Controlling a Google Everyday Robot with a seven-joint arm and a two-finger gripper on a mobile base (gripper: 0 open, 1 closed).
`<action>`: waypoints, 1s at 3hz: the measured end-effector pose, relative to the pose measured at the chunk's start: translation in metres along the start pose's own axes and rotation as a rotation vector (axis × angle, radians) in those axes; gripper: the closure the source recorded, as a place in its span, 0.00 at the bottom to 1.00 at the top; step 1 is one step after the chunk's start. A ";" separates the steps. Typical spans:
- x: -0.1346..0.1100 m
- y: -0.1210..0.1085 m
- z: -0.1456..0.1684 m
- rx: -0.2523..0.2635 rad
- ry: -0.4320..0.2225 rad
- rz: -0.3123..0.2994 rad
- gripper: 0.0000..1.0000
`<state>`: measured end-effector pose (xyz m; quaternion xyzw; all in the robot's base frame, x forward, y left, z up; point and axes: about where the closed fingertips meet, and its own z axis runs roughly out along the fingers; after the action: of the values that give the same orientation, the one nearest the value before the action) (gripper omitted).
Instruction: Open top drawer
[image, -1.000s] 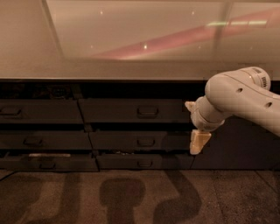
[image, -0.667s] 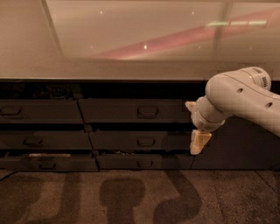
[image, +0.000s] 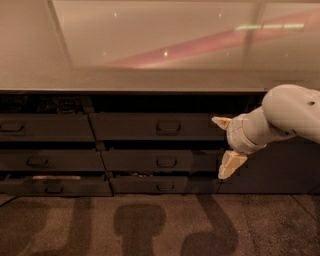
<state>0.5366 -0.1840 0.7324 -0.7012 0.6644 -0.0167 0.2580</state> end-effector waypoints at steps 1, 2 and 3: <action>-0.001 0.004 -0.004 0.007 -0.038 -0.047 0.00; -0.001 0.003 -0.003 0.005 -0.032 -0.056 0.00; 0.016 -0.023 0.002 -0.001 -0.021 0.025 0.00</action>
Offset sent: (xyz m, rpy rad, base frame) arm -0.0051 -0.0008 0.0023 0.0224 -0.0216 0.0502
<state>0.5604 -0.1992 0.7348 -0.6931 0.6704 -0.0056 0.2649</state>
